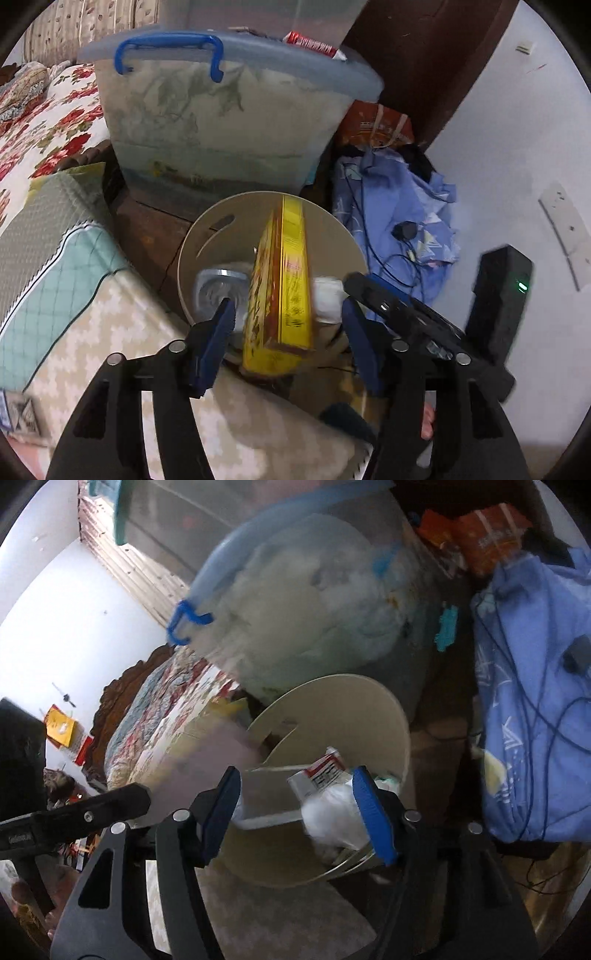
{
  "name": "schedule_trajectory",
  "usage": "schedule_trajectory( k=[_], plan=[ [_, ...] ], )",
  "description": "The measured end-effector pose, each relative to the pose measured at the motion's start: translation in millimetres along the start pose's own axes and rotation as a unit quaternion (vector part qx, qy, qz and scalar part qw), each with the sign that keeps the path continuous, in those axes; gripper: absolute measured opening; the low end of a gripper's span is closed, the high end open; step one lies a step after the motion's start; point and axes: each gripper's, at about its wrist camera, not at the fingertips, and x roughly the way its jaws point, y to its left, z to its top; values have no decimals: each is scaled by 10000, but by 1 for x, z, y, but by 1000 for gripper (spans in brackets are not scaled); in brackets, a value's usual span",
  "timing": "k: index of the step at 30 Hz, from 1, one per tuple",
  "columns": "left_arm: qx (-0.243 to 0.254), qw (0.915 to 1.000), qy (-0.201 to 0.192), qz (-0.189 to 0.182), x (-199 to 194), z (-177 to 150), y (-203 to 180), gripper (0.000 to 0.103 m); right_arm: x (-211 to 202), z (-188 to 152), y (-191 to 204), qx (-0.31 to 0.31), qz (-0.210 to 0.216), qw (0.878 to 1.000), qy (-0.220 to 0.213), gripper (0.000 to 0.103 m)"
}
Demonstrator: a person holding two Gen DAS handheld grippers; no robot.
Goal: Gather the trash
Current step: 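Drop the yellow box and white paper into the wastebasket by opening both tools, then grasp the green wrapper with the left tool while the right tool grasps the pink paper cup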
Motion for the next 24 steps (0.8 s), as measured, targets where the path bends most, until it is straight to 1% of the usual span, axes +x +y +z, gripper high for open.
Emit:
schedule_trajectory(
  k=[2, 3, 6, 8, 11, 12, 15, 17, 19, 20, 21, 22, 23, 24],
  plan=[
    [-79, 9999, 56, 36, 6, 4, 2, 56, -4, -1, -3, 1, 35, 9999, -138, 64],
    [-144, 9999, 17, -21, 3, 2, 4, 56, -11, -2, -3, -13, 26, 9997, -251, 64],
    [-194, 9997, -118, -31, -16, -9, 9, 56, -17, -4, -4, 22, 83, 9993, -367, 63],
    [-199, 9996, -221, -28, -35, -22, 11, 56, -21, -8, 0, 53, 203, 9990, -382, 62],
    [-106, 9991, -408, -10, -71, -52, 12, 56, -26, -17, 18, -14, 470, 9982, -363, 58],
    [-59, 9986, -515, 47, -90, -69, 16, 56, -26, -19, 22, -44, 516, 9980, -349, 58],
    [-55, 9974, -711, 114, -131, -107, 27, 57, -24, -31, 50, -291, 777, 9964, -181, 57],
    [-135, 9955, -867, 350, -161, -135, 45, 57, -22, -42, 74, -521, 963, 9940, -44, 57],
    [-342, 9912, -1014, 781, -192, -166, 73, 58, -15, -56, 102, -773, 1199, 9896, 201, 57],
    [-457, 9882, -1064, 1006, -203, -179, 86, 65, -11, -62, 113, -875, 1294, 9872, 321, 57],
    [-617, 9832, -1117, 1305, -216, -195, 103, 73, -7, -70, 127, -984, 1394, 9843, 460, 57],
    [-786, 9760, -1156, 1668, -227, -210, 120, 77, 0, -81, 145, -1104, 1525, 9799, 654, 58],
    [-947, 9652, -1142, 2156, -234, -225, 139, 79, 6, -89, 157, -1178, 1615, 9766, 797, 58],
    [-1013, 9583, -1088, 2441, -237, -233, 149, 79, 15, -103, 176, -1296, 1758, 9702, 1048, 58]
  ],
)
